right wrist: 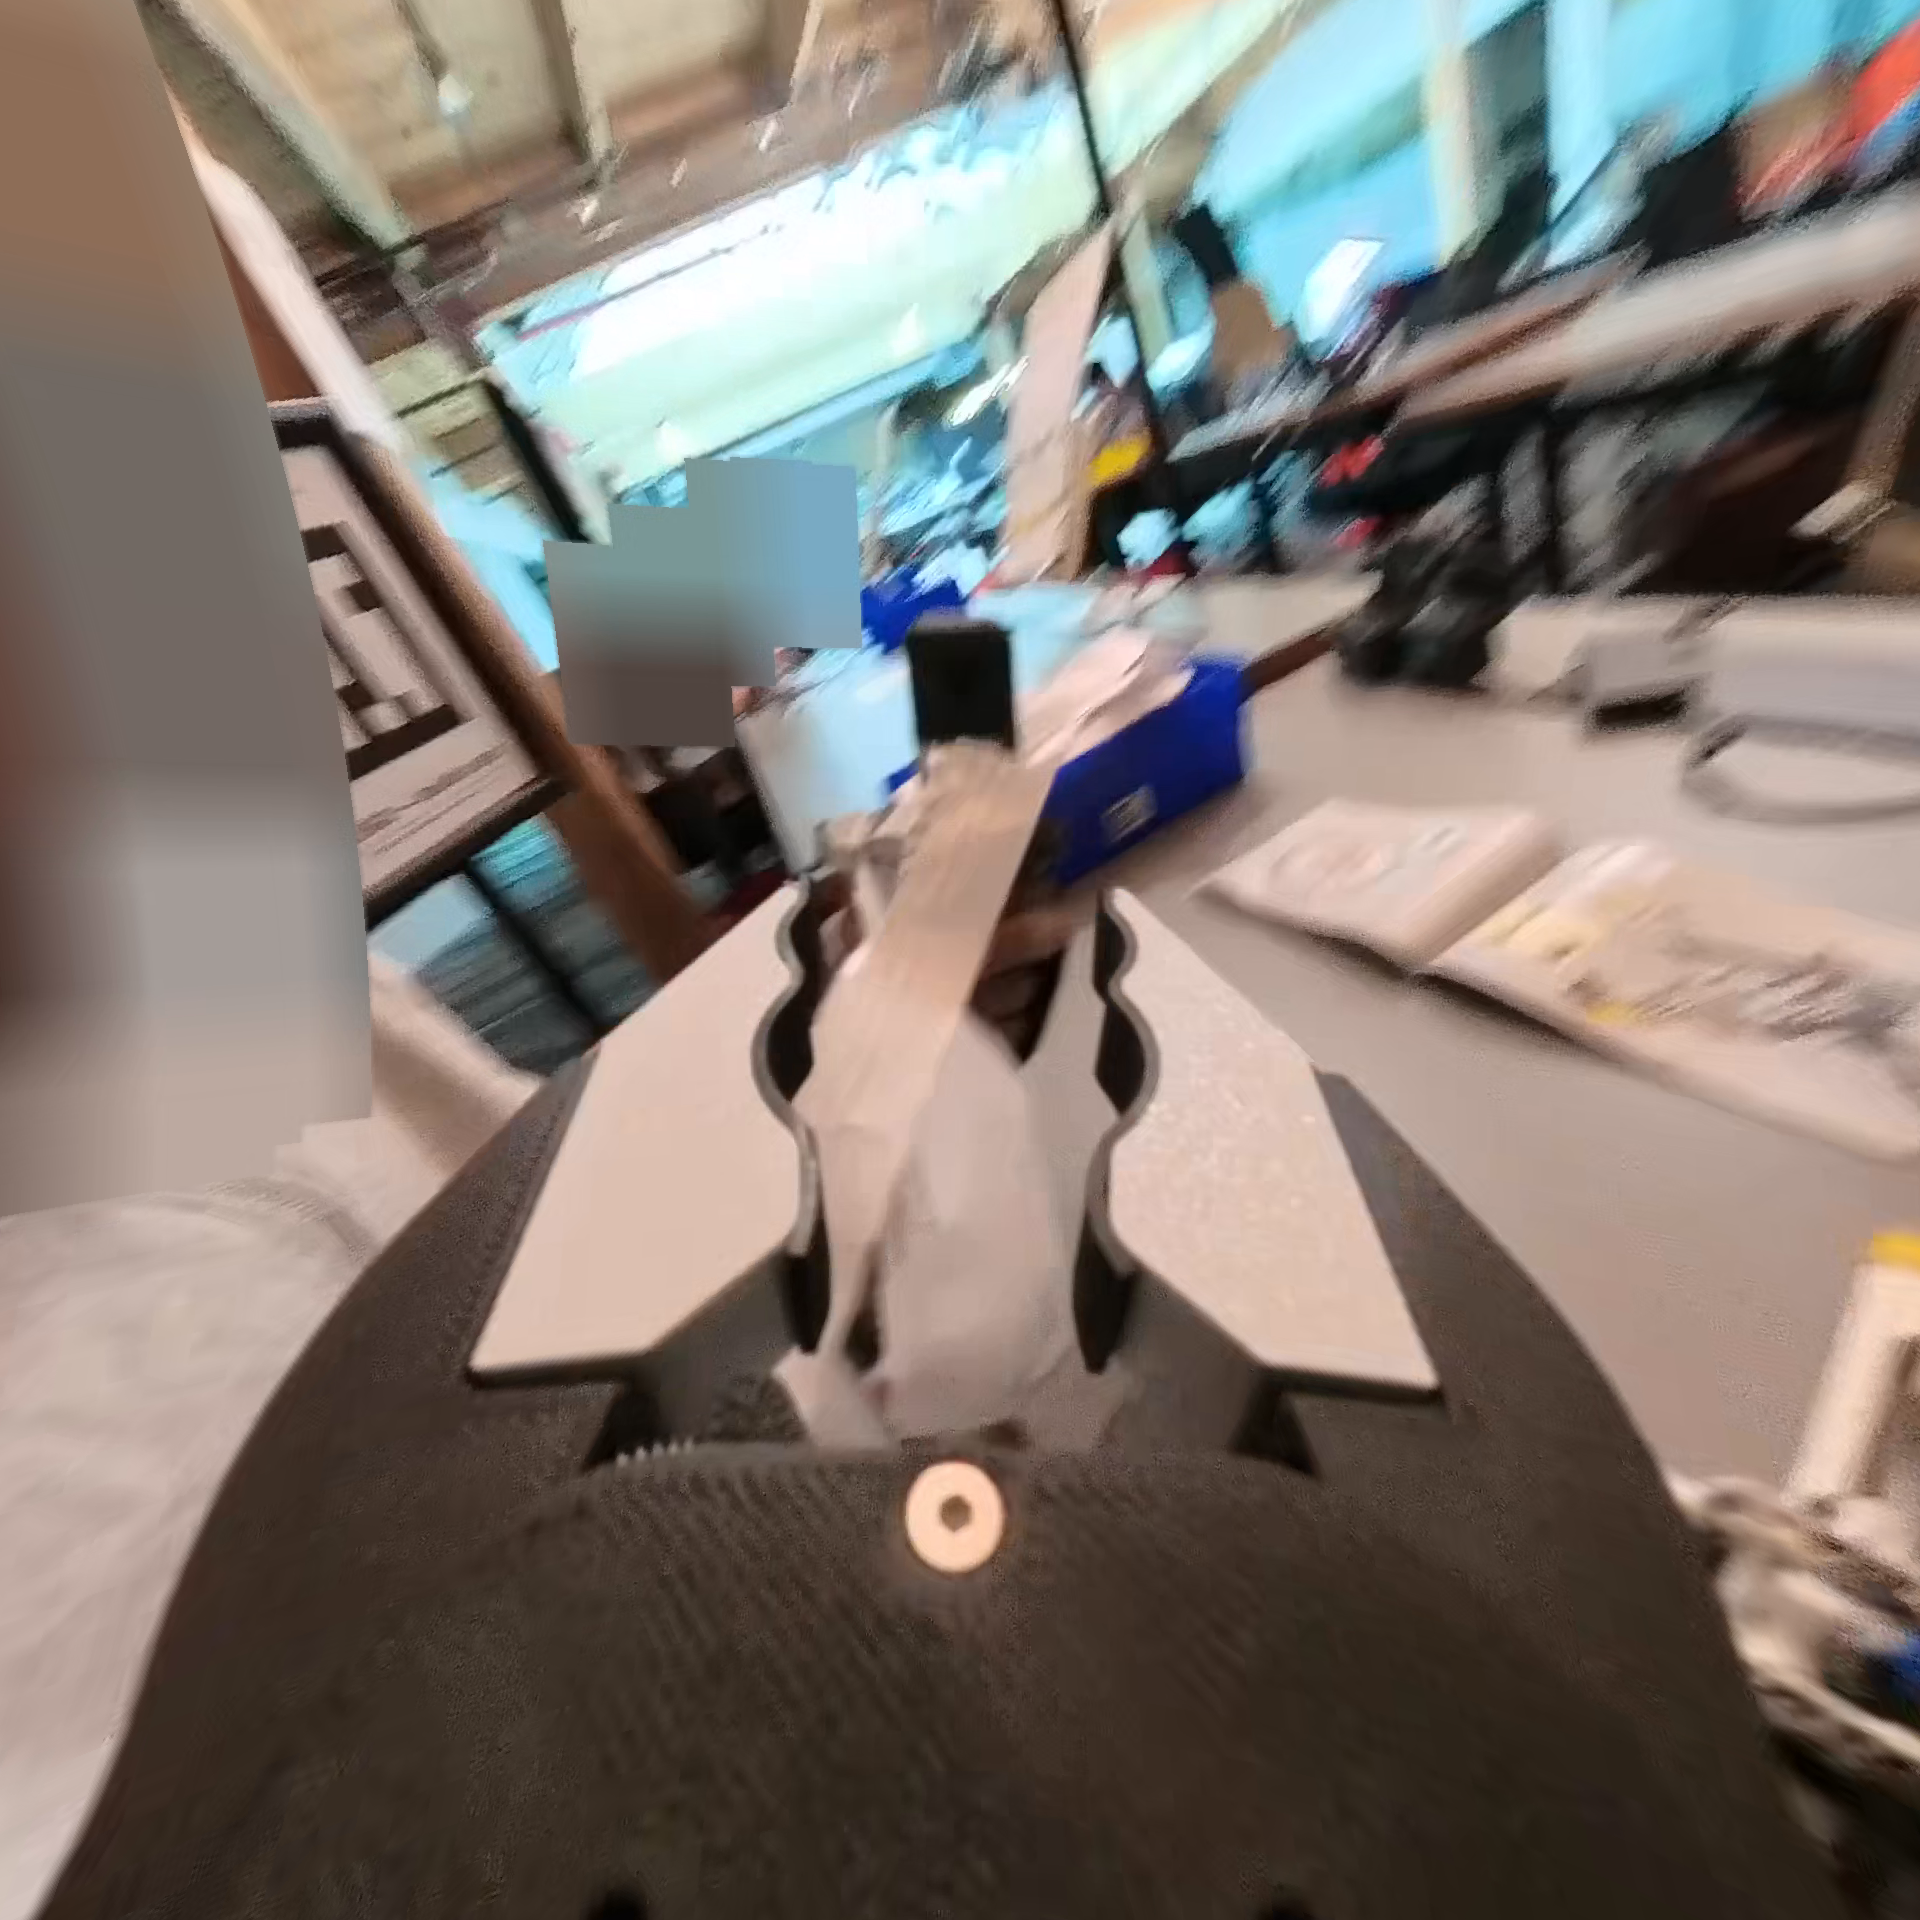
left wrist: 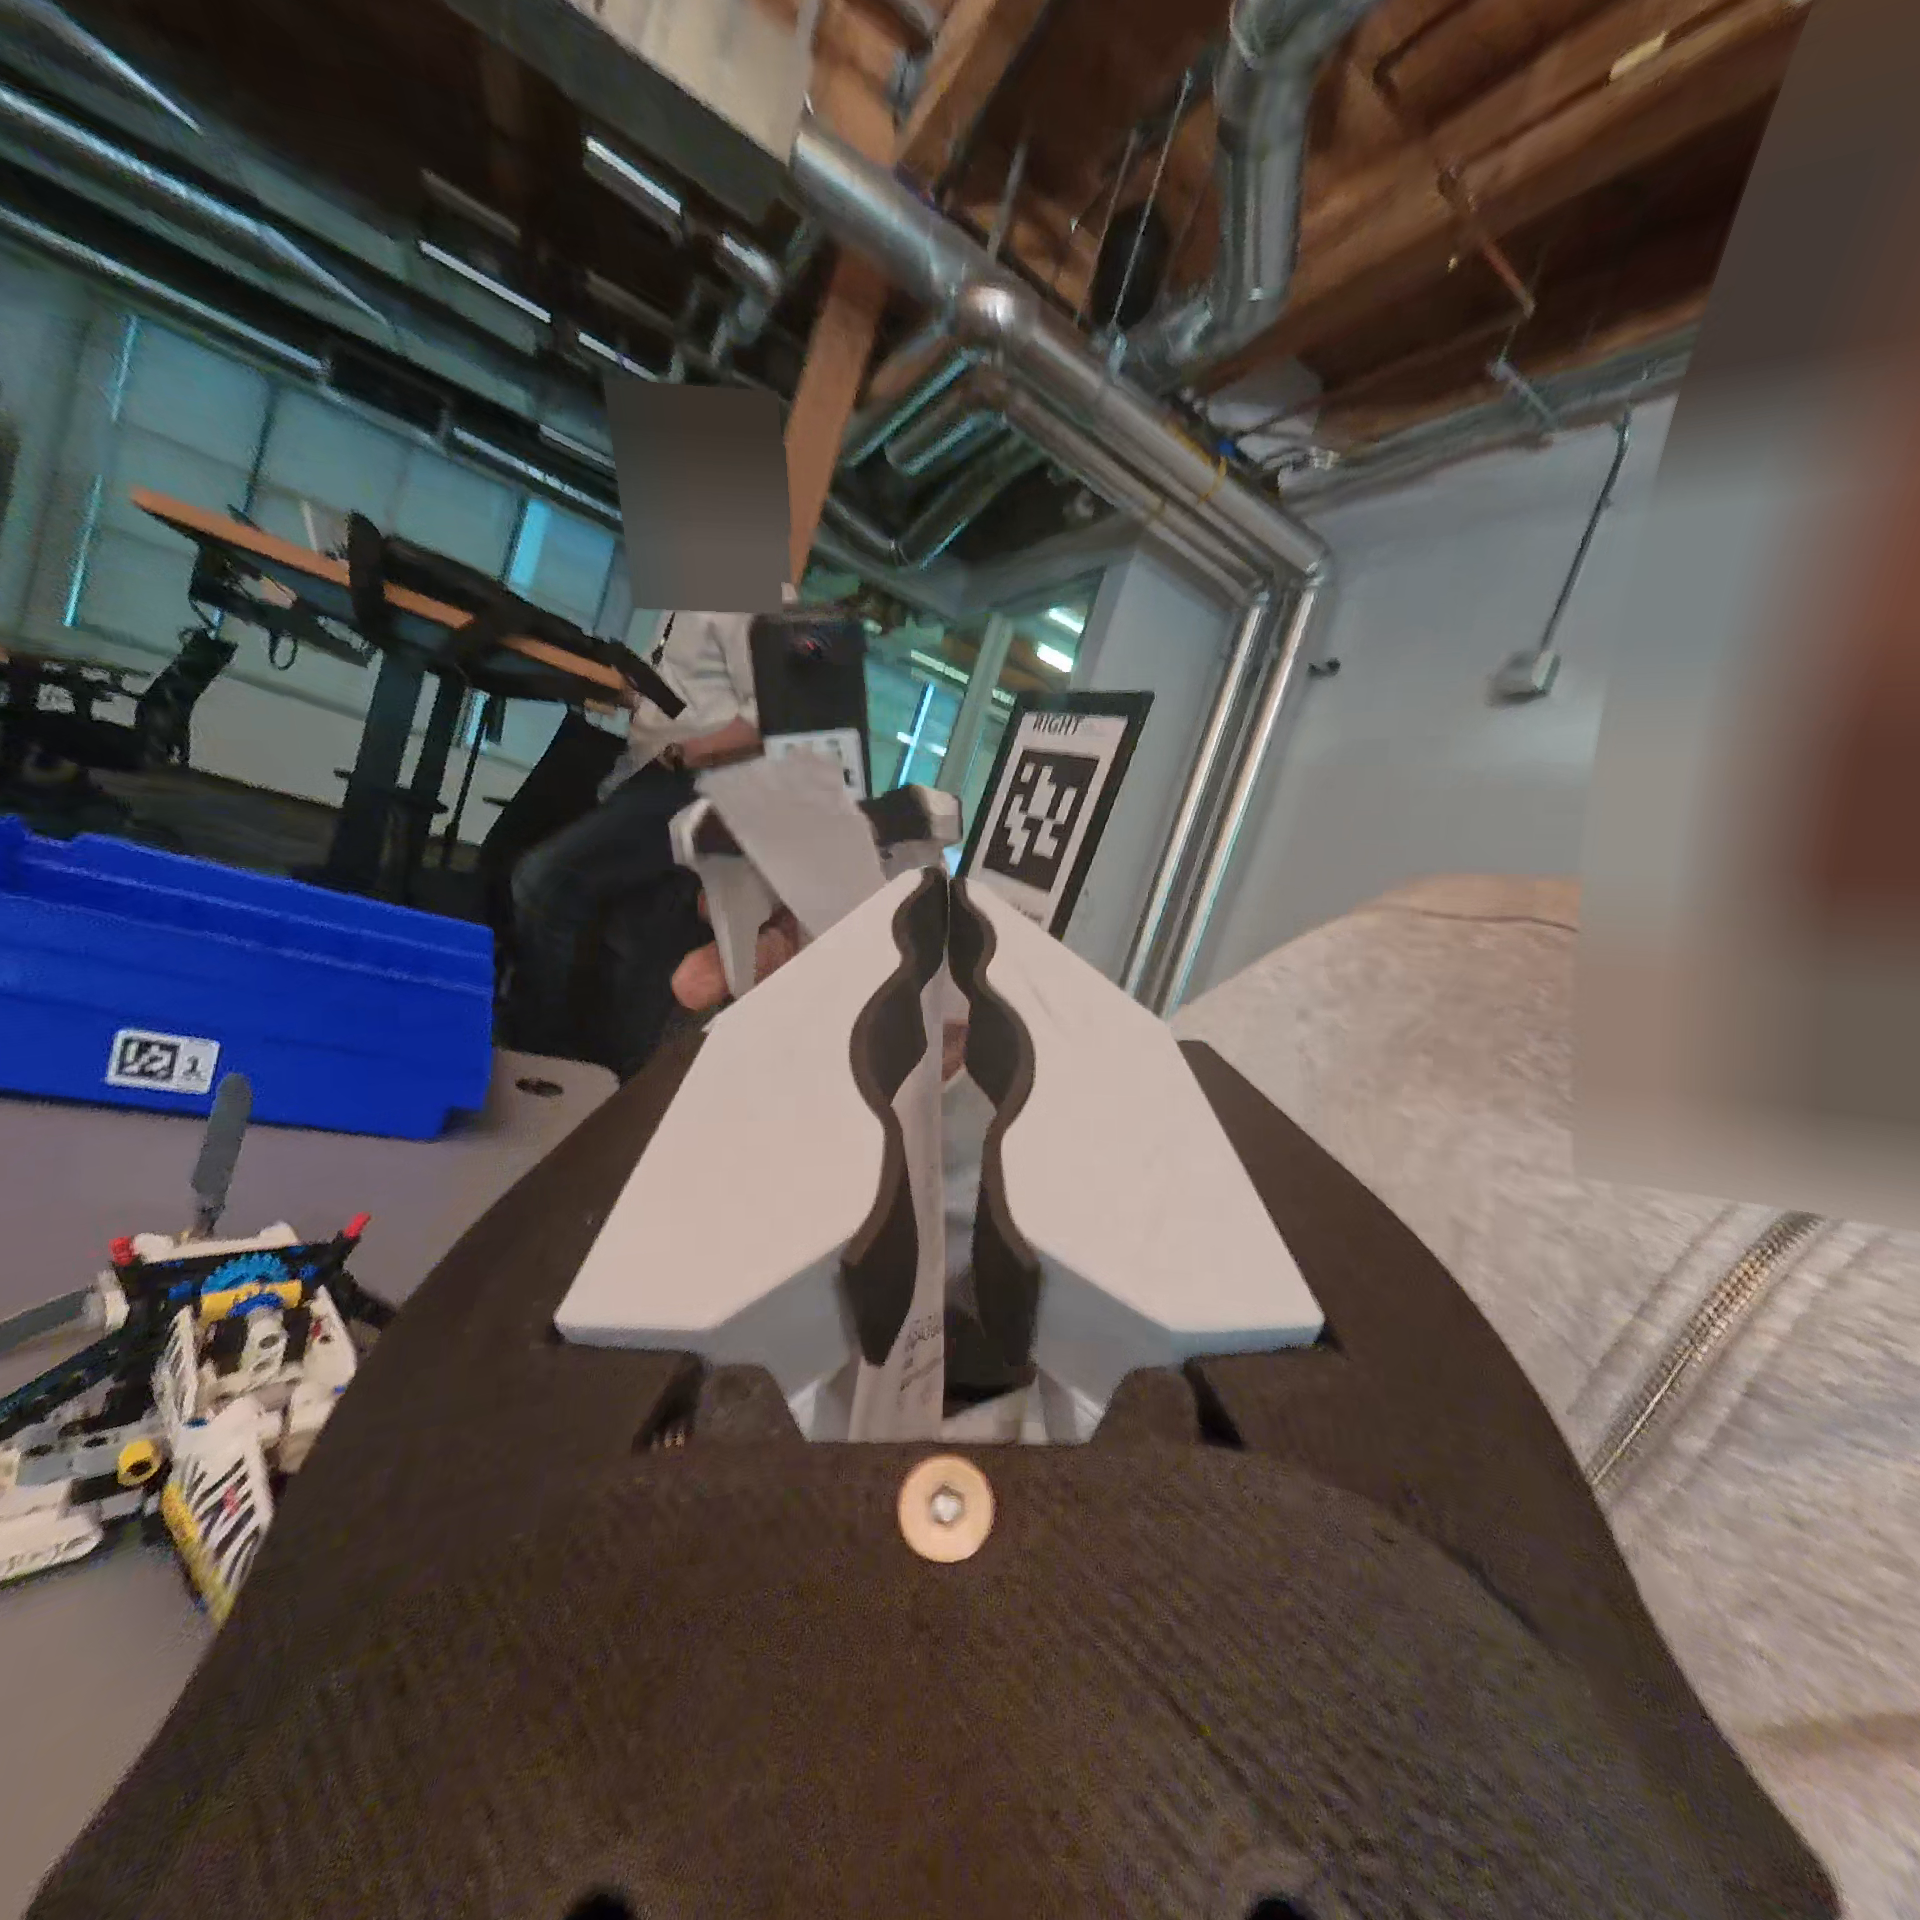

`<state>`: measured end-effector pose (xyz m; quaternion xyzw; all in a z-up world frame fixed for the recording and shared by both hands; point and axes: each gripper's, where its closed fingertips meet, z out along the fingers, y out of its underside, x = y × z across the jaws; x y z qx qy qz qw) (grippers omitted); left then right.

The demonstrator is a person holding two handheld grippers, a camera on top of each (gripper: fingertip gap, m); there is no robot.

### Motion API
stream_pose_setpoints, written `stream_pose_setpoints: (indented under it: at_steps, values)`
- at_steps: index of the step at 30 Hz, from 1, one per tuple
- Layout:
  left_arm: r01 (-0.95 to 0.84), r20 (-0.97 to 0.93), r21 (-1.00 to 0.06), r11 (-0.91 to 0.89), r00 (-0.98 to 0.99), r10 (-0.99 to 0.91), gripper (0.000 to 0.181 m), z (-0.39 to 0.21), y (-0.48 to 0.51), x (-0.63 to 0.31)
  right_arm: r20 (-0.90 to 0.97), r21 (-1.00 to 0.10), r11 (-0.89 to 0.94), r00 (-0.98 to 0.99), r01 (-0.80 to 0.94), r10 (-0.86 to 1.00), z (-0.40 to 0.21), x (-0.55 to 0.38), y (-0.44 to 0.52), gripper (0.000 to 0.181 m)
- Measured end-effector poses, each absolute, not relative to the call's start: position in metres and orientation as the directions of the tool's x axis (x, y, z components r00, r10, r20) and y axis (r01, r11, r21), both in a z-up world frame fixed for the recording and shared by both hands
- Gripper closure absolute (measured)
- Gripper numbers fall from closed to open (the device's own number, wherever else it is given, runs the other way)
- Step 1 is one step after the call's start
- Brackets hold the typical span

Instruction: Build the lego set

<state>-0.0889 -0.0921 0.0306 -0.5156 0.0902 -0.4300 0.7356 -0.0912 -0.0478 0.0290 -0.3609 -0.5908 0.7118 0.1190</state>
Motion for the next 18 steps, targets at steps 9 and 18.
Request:
stream_pose_setpoints:
  at_steps: [9, 18]
  values:
    - [0.454, 0.308, -0.891, 0.006, 0.612, -0.729, 0.181, 0.015, -0.098, -0.087, -0.562, -0.826, -0.242, -0.779, 0.509, 0.279, 0.006, -0.067, -0.082, 0.160]
    - [0.451, 0.318, -0.892, -0.003, 0.624, -0.713, 0.181, 0.010, -0.096, -0.092, -0.501, -0.866, -0.225, -0.775, 0.447, 0.386, 0.001, -0.076, -0.075, 0.143]
